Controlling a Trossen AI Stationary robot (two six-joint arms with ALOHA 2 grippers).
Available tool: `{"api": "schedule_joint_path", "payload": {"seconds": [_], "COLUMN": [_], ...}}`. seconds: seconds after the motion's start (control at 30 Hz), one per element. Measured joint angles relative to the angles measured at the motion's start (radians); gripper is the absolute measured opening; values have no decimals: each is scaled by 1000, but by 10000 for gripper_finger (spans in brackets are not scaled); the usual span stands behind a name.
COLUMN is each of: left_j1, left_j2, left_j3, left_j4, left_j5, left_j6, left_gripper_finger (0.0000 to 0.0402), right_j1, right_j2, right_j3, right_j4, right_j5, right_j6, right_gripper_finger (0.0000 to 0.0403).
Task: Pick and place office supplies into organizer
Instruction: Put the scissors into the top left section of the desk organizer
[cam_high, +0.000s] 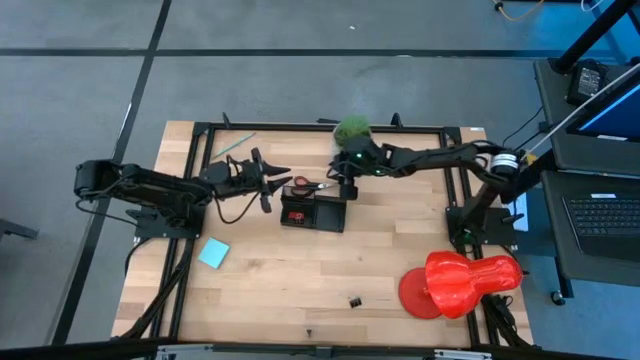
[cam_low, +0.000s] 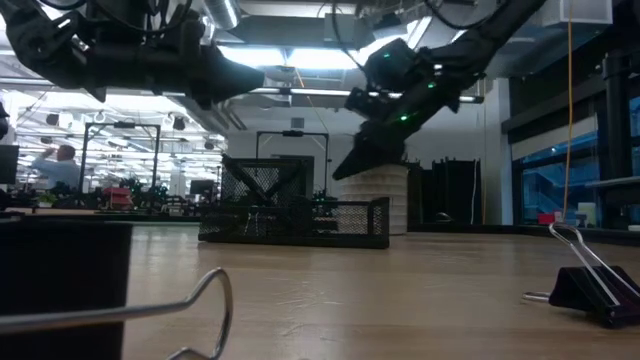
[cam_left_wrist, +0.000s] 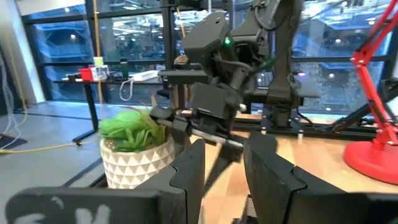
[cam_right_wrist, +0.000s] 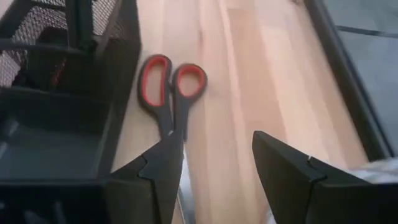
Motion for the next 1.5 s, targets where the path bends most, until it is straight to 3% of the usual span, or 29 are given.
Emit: {"api": "schedule_joint_path", "payload": {"seconds": [0.3, 0.53, 0.93, 1.13, 1.27, 1.5], "left_j1": [17, 17, 17, 17, 17, 17], "left_j2": [0, 0, 0, 0, 0, 0], "left_j3": [0, 0, 0, 0, 0, 0], "left_j4": [-25, -50, -51, -51, -52, -53], "left_j5": [-2, -1, -1, -1, -1, -1], "left_j6": [-8, -10, -11, -11, -11, -11], "left_gripper_finger": [104, 102, 106, 107, 109, 109], "right_j1": [15, 22, 92, 97, 105, 127], "right_j2": [99, 103, 104, 104, 104, 104], "right_j3": [164, 175, 175, 176, 176, 176], "right_j4": [-175, -184, -170, -161, -160, -145], "right_j5": [61, 63, 102, 105, 106, 106], "right_j6": [8, -33, -50, 18, 29, 20], "right_gripper_finger": [173, 150, 148, 149, 165, 236]}}
